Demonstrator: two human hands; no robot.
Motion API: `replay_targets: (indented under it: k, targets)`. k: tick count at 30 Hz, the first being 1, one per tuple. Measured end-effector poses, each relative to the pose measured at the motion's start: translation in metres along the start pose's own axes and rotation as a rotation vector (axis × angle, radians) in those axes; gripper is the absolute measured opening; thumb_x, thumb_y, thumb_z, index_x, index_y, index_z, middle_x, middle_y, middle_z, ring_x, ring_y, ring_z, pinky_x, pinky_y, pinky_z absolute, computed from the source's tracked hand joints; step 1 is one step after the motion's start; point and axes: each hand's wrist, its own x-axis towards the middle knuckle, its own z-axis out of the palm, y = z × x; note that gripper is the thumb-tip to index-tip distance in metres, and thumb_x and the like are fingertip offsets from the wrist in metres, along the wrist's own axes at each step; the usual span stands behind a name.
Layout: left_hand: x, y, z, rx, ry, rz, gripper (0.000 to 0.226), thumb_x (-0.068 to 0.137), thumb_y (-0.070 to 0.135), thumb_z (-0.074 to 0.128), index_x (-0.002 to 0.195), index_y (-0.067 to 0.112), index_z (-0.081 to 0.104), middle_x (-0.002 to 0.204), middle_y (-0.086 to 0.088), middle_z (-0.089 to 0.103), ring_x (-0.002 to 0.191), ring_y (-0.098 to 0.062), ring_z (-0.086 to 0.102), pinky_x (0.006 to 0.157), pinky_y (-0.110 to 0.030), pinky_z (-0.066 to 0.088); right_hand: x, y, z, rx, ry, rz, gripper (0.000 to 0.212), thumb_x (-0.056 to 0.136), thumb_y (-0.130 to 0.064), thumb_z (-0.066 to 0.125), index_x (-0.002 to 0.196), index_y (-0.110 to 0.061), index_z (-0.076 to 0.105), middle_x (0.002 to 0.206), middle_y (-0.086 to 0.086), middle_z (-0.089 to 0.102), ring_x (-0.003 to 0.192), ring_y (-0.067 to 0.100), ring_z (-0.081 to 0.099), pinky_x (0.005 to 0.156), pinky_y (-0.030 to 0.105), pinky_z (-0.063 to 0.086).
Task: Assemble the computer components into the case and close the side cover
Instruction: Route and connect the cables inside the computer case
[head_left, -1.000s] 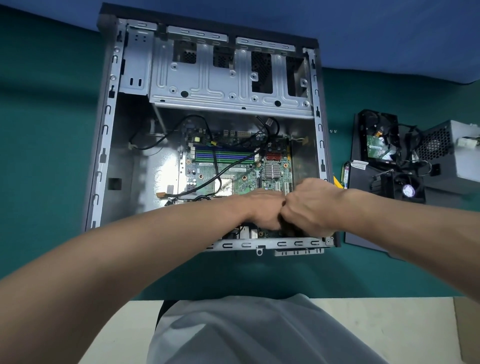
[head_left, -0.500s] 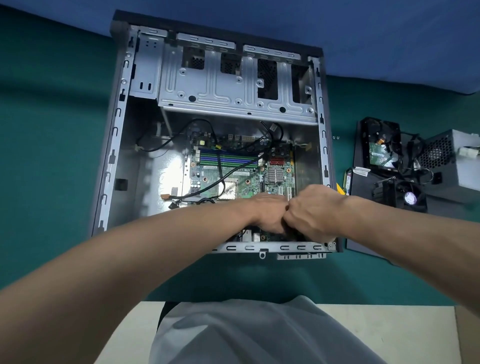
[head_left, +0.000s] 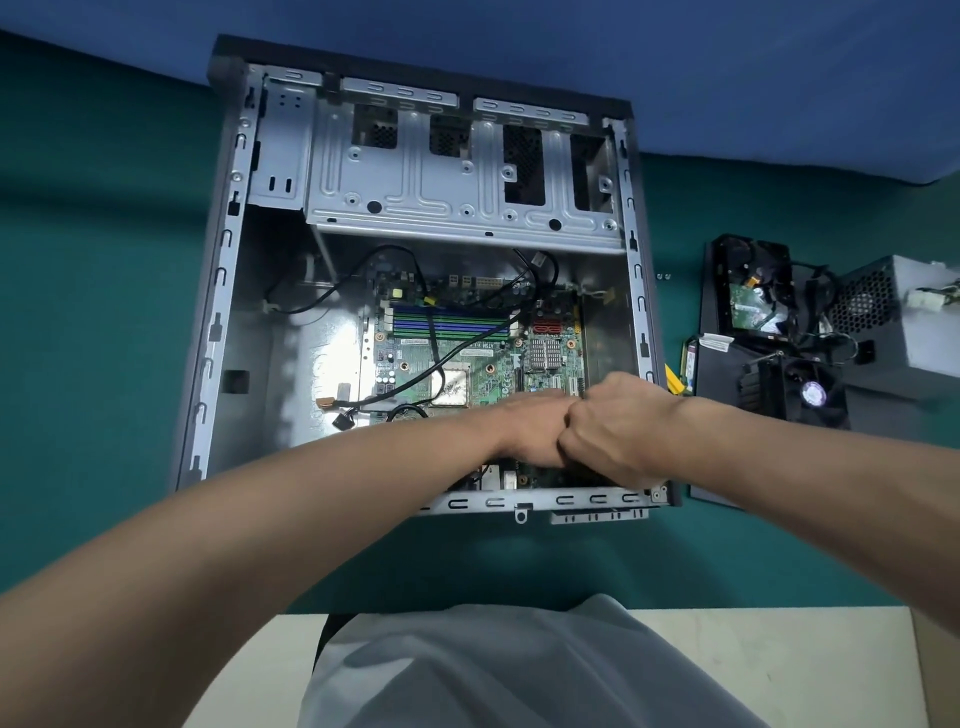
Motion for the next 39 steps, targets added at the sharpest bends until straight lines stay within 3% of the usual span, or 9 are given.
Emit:
replay_targets:
  k: [9, 12, 14, 16, 21, 23, 26, 32, 39]
  targets:
    - [-0.0016, 0.0022, -0.0058, 0.043, -0.032, -0.001, 0.026, 0.096, 0.019, 0.044, 0.07, 0.018, 0.044, 0.07, 0.001, 0.044, 0.068, -0.017, 0.044, 0.057, -0.025, 0.039, -0.0018, 0.0008, 0.0053, 0.039, 0.078, 0.069, 0.025, 0.101, -0.018, 0.035, 0.09, -0.017, 0.057, 0.092, 0.006, 0.065, 0.069, 0.023, 0.05, 0.065, 0.033, 0.04]
    - [-0.0035, 0.002, -0.0035, -0.014, -0.076, -0.003, 0.023, 0.097, 0.022, 0.045, 0.076, 0.015, 0.048, 0.073, -0.003, 0.049, 0.07, -0.02, 0.047, 0.071, -0.035, 0.05, 0.0003, -0.0012, 0.0038, 0.009, 0.059, 0.058, 0.025, 0.101, -0.021, 0.034, 0.082, -0.02, 0.051, 0.091, 0.005, 0.066, 0.069, 0.022, 0.047, 0.091, 0.038, 0.042]
    - [-0.0038, 0.0004, -0.004, -0.036, -0.037, -0.019, 0.024, 0.096, 0.025, 0.048, 0.073, 0.018, 0.046, 0.072, -0.001, 0.048, 0.067, -0.017, 0.046, 0.065, -0.031, 0.047, 0.0042, -0.0011, 0.003, -0.01, 0.016, 0.051, 0.022, 0.1, -0.021, 0.037, 0.09, -0.019, 0.057, 0.095, 0.007, 0.067, 0.072, 0.021, 0.045, 0.11, 0.045, 0.031]
    - [-0.0024, 0.0002, -0.0032, -0.037, 0.003, -0.035, 0.025, 0.096, 0.027, 0.048, 0.072, 0.02, 0.045, 0.072, 0.002, 0.045, 0.065, -0.013, 0.043, 0.061, -0.028, 0.04, 0.006, 0.0003, 0.003, -0.004, -0.019, 0.041, 0.017, 0.1, -0.022, 0.041, 0.093, -0.019, 0.056, 0.097, 0.008, 0.065, 0.074, 0.021, 0.045, 0.113, 0.046, 0.027]
    - [-0.0007, -0.0009, -0.0032, 0.033, -0.029, -0.02, 0.025, 0.096, 0.023, 0.049, 0.071, 0.022, 0.044, 0.071, 0.005, 0.044, 0.064, -0.01, 0.04, 0.055, -0.024, 0.033, 0.0021, 0.0011, -0.0008, 0.048, 0.009, 0.016, 0.011, 0.096, -0.016, 0.047, 0.087, -0.02, 0.052, 0.084, 0.004, 0.059, 0.072, 0.022, 0.048, 0.106, 0.045, 0.036]
    - [-0.0026, -0.0015, -0.0057, 0.032, -0.049, 0.012, 0.024, 0.096, 0.032, 0.049, 0.074, 0.023, 0.045, 0.072, 0.007, 0.044, 0.065, -0.011, 0.041, 0.056, -0.023, 0.034, -0.0011, 0.0018, -0.0025, 0.088, 0.08, 0.011, 0.017, 0.096, -0.015, 0.044, 0.088, -0.018, 0.058, 0.074, 0.003, 0.052, 0.067, 0.023, 0.049, 0.084, 0.037, 0.046]
    - [-0.0028, -0.0009, -0.0045, 0.007, -0.066, 0.023, 0.029, 0.097, 0.035, 0.048, 0.071, 0.022, 0.045, 0.071, 0.005, 0.044, 0.063, -0.011, 0.04, 0.056, -0.022, 0.035, -0.0029, -0.0002, -0.0011, 0.088, 0.121, 0.015, 0.025, 0.1, -0.018, 0.039, 0.096, -0.014, 0.063, 0.076, 0.002, 0.055, 0.065, 0.025, 0.05, 0.062, 0.033, 0.041]
    - [0.0024, -0.0015, 0.0004, 0.031, -0.036, -0.016, 0.03, 0.098, 0.041, 0.044, 0.078, 0.019, 0.049, 0.072, 0.002, 0.046, 0.068, -0.014, 0.043, 0.058, -0.023, 0.038, 0.0027, 0.0013, 0.0053, 0.171, 0.042, 0.012, 0.012, 0.095, -0.013, 0.051, 0.098, -0.015, 0.062, 0.065, -0.003, 0.037, 0.057, 0.014, 0.034, 0.068, 0.029, 0.035]
    - [0.0018, -0.0001, 0.0009, 0.033, -0.066, -0.007, 0.027, 0.1, 0.037, 0.042, 0.077, 0.022, 0.046, 0.076, 0.004, 0.047, 0.072, -0.013, 0.045, 0.059, -0.019, 0.039, 0.0051, 0.0019, 0.0022, 0.253, -0.048, 0.012, 0.003, 0.095, -0.014, 0.054, 0.095, -0.014, 0.058, 0.073, -0.001, 0.045, 0.077, 0.021, 0.05, 0.069, 0.031, 0.045]
